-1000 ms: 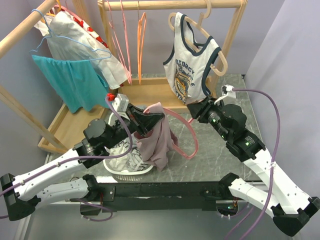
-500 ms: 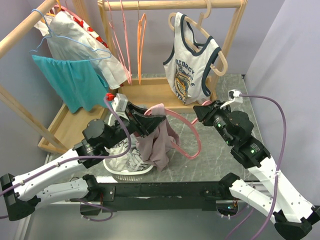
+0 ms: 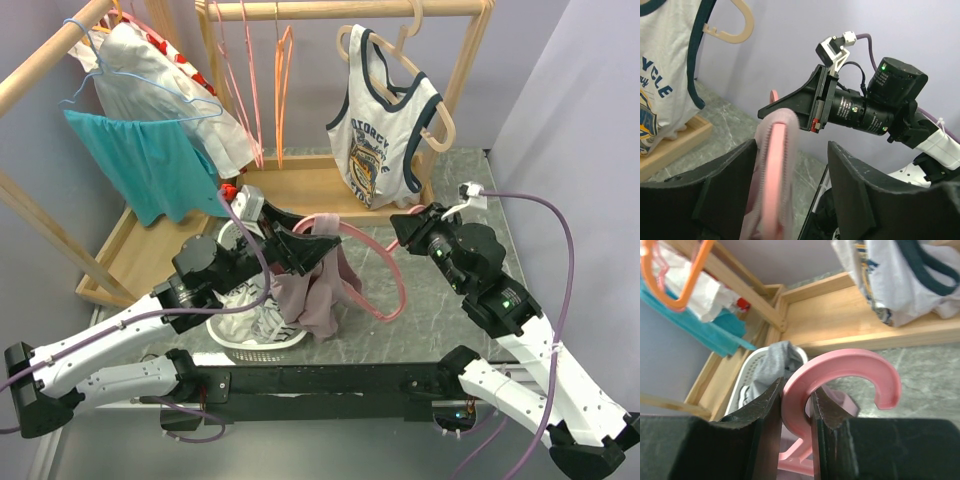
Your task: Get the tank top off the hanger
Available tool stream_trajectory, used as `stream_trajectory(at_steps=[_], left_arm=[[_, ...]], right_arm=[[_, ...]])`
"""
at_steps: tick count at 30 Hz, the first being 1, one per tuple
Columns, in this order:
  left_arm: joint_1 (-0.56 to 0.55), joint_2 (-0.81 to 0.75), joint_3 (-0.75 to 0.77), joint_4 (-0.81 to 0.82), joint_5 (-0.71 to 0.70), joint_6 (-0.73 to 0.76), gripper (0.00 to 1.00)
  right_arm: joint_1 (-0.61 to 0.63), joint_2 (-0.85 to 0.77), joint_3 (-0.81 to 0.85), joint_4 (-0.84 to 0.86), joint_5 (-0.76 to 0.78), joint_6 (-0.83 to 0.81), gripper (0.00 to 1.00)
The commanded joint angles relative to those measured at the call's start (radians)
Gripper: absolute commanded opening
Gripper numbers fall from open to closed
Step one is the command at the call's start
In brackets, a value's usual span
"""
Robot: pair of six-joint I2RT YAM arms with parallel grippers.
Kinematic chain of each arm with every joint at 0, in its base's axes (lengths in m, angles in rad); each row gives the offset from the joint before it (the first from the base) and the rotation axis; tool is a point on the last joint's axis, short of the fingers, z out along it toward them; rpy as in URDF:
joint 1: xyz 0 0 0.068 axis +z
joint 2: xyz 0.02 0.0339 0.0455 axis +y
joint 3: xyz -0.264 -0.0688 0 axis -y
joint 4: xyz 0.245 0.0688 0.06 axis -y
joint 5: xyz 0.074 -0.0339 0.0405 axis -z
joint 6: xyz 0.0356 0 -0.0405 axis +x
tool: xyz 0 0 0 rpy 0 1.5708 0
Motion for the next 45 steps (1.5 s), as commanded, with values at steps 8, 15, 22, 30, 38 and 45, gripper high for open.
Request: stream_trajectory(at_steps=[8, 15, 22, 30, 38, 45], left_arm=[[-0.004, -0.104, -0.006, -0.077, -0.094, 0.04, 0.76], [-0.004, -0.11, -0.043, -0.143, -0.083, 0.066, 0.67], [-0.005, -0.119, -0.115, -0.208, -0.055, 0.059, 0.53], [-0.005, -0.102, -0.19, -0.136, -0.034, 0.044, 0.55], [-0.005, 0.037, -0.149, -0.019, -0.028, 0.047, 0.43], [-0.004, 0.071, -0.112, -0.033, -0.059, 0.086, 0.01]], right_arm=[[-0.004, 0.029, 0.123, -0.151, 0.238, -0.009, 0.0], [-0.004, 0.038, 0.181, -0.191, 0.265, -0.03, 0.0], [-0.012, 0.057, 0.199, -0.196, 0.256, -0.048, 0.0], [-0.018, 0.065, 0.212, -0.189, 0.218, -0.036, 0.0], [-0.018, 0.045, 0.221, -0.206, 0.201, -0.027, 0.0], [-0.018, 0.026, 0.196, -0.209, 0.197, -0.015, 0.0]])
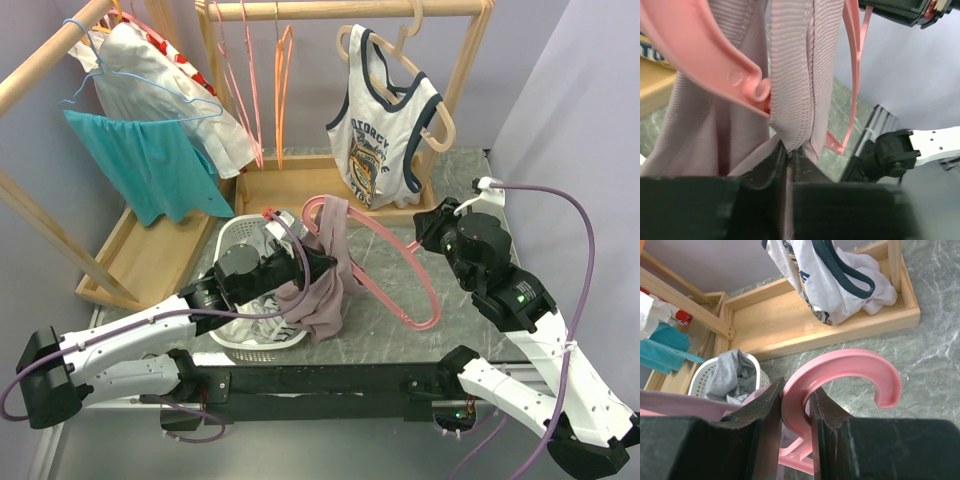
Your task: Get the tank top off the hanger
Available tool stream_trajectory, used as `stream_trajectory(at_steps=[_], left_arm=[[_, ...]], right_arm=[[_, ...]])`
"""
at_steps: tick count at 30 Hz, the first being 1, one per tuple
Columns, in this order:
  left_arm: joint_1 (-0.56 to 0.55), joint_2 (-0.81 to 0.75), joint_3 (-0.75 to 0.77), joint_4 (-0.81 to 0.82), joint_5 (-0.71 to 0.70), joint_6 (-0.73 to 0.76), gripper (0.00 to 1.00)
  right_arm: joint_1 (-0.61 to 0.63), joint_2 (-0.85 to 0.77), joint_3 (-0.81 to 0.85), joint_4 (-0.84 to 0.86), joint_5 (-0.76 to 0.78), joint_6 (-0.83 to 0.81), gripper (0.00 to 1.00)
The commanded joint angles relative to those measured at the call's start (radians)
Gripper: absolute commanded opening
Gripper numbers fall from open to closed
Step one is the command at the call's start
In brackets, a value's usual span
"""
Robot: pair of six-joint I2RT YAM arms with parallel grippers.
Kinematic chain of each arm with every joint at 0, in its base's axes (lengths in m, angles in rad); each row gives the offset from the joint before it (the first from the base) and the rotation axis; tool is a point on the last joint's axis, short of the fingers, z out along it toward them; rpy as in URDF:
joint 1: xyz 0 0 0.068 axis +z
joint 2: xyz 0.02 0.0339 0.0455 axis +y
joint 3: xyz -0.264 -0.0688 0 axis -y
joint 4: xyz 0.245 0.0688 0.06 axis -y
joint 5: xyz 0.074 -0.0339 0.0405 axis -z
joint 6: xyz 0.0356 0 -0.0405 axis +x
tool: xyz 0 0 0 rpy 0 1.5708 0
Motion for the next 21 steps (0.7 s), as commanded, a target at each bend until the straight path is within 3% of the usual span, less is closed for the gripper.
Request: stream_trajectory(at_steps=[1, 5, 11, 19, 21], left_arm=[[-0.005, -0.012, 0.074, 0.034, -0.015, 0.036, 0.01], [-0.004, -0.032, 0.11, -0.018, -0.015, 0.045, 0.01], [-0.004, -0.137, 0.203, -0.122, -0.172, 0.085, 0.01], [0.003, -0.179, 0.248, -0.19, -0.455, 0.136, 0.01], [0.018, -0.156, 0.255, -0.205, -0.454, 0.12, 0.01]], right_arm=[[-0.004, -0.028, 0.032, 0.048, -0.003, 0.034, 0.0], [-0.006, -0.026, 0.035, 0.016, 0.046, 0.028, 0.0], [-0.032, 0.013, 0.064, -0.133, 0.196, 0.034, 0.0], [-0.055, -0.033, 0.027, -0.17, 0.165, -0.035, 0.0], [-0.055, -0.039, 0.027, -0.193, 0.152, -0.041, 0.0]])
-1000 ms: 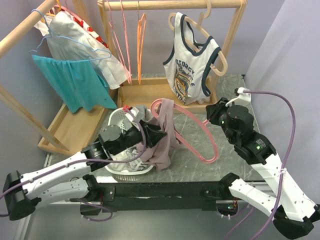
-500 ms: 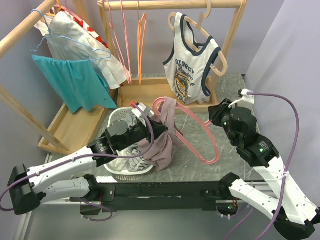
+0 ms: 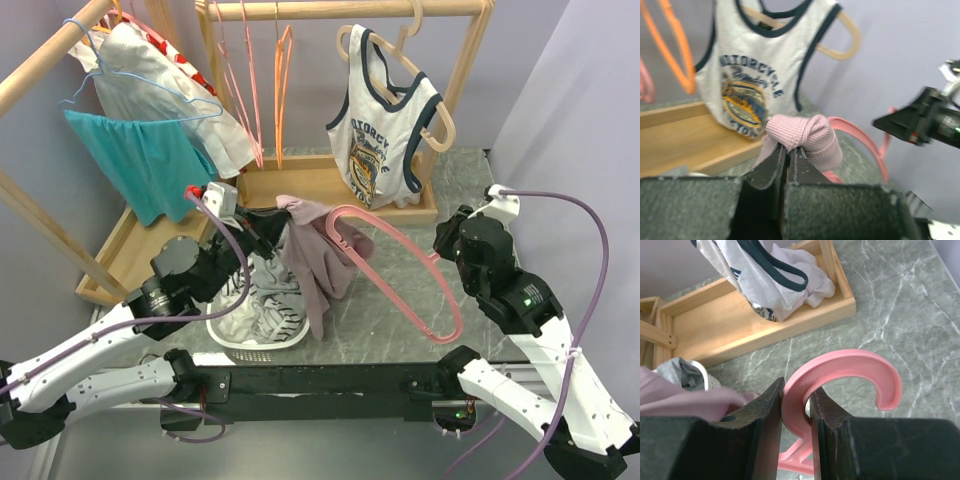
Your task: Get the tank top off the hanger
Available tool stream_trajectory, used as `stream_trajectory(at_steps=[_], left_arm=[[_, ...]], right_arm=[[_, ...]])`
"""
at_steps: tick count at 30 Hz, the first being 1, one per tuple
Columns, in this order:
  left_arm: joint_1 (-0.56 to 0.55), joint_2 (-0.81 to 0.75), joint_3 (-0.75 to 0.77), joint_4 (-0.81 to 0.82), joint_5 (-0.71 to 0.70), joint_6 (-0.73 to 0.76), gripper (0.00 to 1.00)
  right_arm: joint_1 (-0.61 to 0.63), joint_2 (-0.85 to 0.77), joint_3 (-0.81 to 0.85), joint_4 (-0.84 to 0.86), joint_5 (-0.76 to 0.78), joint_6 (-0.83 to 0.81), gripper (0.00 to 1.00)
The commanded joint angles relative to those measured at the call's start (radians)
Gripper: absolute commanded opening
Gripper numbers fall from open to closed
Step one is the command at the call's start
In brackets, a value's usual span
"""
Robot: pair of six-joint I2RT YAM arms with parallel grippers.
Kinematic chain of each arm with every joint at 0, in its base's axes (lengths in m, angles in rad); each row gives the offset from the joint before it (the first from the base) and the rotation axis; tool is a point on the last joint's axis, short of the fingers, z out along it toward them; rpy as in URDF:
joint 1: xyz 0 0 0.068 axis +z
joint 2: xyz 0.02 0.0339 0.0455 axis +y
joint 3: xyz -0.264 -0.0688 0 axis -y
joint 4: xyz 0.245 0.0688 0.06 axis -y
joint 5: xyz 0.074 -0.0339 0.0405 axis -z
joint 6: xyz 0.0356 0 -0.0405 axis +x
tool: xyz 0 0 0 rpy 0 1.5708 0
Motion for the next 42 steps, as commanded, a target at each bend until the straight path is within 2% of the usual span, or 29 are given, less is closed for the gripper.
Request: stream_trajectory(at_steps=[1, 7, 13, 22, 27, 30, 32, 33, 34, 36, 38, 40, 42], left_arm=[[0.022, 0.043, 0.038, -0.039, -0.112, -0.003, 0.01], [0.036, 0.182, 0.072, -0.086, -0.064, -0.079, 0.01], [0.033, 0.31, 0.109, -0.015, 0.196, -0.085, 0.01], [-0.004, 0.505, 0.271, -0.069, 0.491, -0.023, 0.01], [-0.013, 0.566, 0.303, -0.134, 0.399, -0.072, 0.02], [-0.013, 0.615, 0.323, -0.191, 0.367, -0.099, 0.11], [-0.013, 0.652, 0.327, -0.211, 0.359, -0.117, 0.11], [-0.012, 0.664, 0.328, -0.216, 0.355, -0.126, 0.29], [-0.013, 0.678, 0.333, -0.23, 0.337, -0.132, 0.42], [-0.013, 0.724, 0.346, -0.263, 0.324, -0.135, 0.4], [-0.01, 0.765, 0.356, -0.299, 0.321, -0.143, 0.44], [-0.012, 0.778, 0.356, -0.317, 0.321, -0.152, 0.44], [-0.012, 0.779, 0.328, -0.314, 0.32, -0.152, 0.62]], right_arm=[[-0.007, -0.041, 0.009, -0.037, -0.005, -0.027, 0.0], [-0.006, -0.113, 0.032, -0.103, 0.056, 0.037, 0.0], [-0.007, -0.148, 0.08, -0.171, 0.198, 0.112, 0.0], [-0.007, -0.133, 0.126, -0.272, 0.332, 0.218, 0.0], [-0.007, -0.142, 0.118, -0.295, 0.356, 0.249, 0.0], [-0.006, -0.139, 0.113, -0.294, 0.359, 0.246, 0.0], [-0.007, -0.14, 0.112, -0.285, 0.359, 0.243, 0.0], [-0.007, -0.145, 0.112, -0.283, 0.362, 0.243, 0.0], [-0.007, -0.148, 0.113, -0.283, 0.363, 0.243, 0.0], [-0.007, -0.15, 0.119, -0.289, 0.372, 0.247, 0.0], [-0.007, -0.153, 0.126, -0.301, 0.388, 0.25, 0.0], [-0.007, -0.157, 0.135, -0.309, 0.394, 0.25, 0.0], [-0.006, -0.16, 0.147, -0.323, 0.402, 0.249, 0.0]])
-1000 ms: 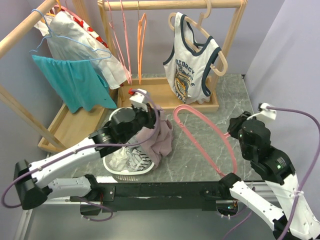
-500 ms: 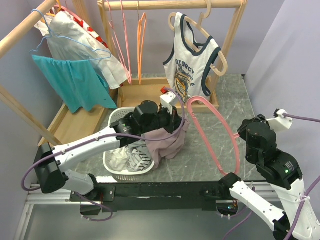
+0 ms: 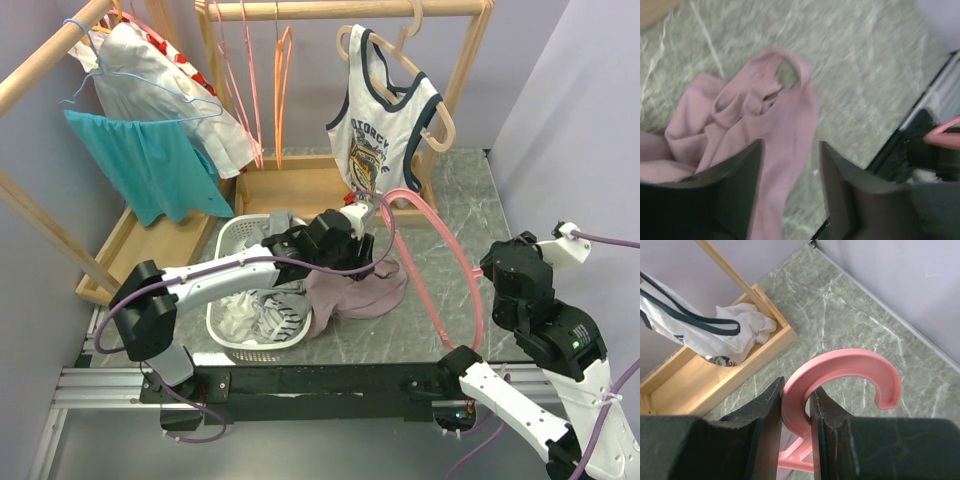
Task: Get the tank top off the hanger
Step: Remove the tank top from the hanger, then pick up the tank top from the center of the board.
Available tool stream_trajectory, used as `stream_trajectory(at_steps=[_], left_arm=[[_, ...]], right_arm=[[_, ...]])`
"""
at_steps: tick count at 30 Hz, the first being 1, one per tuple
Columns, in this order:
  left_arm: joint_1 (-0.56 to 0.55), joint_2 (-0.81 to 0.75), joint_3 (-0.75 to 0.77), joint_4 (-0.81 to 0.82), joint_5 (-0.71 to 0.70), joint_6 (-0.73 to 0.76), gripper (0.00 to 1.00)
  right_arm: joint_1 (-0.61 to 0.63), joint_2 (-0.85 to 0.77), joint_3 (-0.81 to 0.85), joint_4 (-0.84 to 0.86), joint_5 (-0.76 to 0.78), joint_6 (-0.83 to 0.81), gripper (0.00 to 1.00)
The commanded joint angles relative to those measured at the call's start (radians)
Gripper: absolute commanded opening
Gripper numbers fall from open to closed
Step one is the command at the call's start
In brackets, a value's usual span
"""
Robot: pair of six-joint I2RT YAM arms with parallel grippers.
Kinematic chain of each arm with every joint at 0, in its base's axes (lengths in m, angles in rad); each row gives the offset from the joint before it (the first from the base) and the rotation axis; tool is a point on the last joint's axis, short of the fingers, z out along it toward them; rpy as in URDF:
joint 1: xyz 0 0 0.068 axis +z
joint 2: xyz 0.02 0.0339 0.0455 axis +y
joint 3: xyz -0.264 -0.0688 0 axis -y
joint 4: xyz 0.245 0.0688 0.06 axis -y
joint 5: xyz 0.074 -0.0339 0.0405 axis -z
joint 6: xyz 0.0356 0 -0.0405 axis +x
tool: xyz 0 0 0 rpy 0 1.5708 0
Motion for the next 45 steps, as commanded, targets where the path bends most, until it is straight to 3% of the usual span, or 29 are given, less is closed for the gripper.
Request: stream_trajectory(at_steps=[1, 4, 8, 12, 25, 28, 29, 33, 37, 45], left_arm=[[0.001, 0.002, 0.011, -0.036, -0.018, -0.026, 0.63], [0.001, 0.031, -0.001, -0.054, -0.018, -0.021, 0.65], [0.001, 0.091, -0.006, -0.067, -0.065, -0.014, 0.88], [0.001, 0.182, 0.029, -0.076, -0.053, 0.005, 0.99], [0.001, 0.34, 0.097, -0.068, 0.024, 0.031, 0.99], [0.001, 0.353, 0.082, -0.051, 0.054, 0.034, 0.74], [0.001, 0.36, 0.086, -0.057, 0.05, 0.034, 0.58], [0.001, 0.376, 0.085, -0.064, 0.056, 0.032, 0.43], [0.001, 0.393, 0.106, -0.079, 0.051, 0.04, 0.04], [0.003, 0.308, 0.163, -0.12, 0.05, 0.061, 0.01]], right_arm=[[-0.007, -0.015, 0.062, -0.021, 0.063, 0.023, 0.0], [-0.007, -0.021, 0.072, -0.031, 0.069, 0.025, 0.0], [-0.007, -0.025, 0.092, -0.031, 0.066, 0.021, 0.0], [-0.007, -0.031, 0.13, -0.031, 0.066, 0.006, 0.0], [-0.007, -0.055, 0.139, -0.015, 0.04, -0.012, 0.01], [-0.008, -0.058, 0.138, 0.004, 0.03, -0.026, 0.01], [-0.007, -0.058, 0.138, 0.008, 0.028, -0.032, 0.01], [-0.007, -0.058, 0.138, 0.015, 0.025, -0.037, 0.02], [-0.007, -0.064, 0.128, 0.019, 0.019, -0.032, 0.02], [-0.007, -0.069, 0.145, -0.001, 0.065, -0.015, 0.02]])
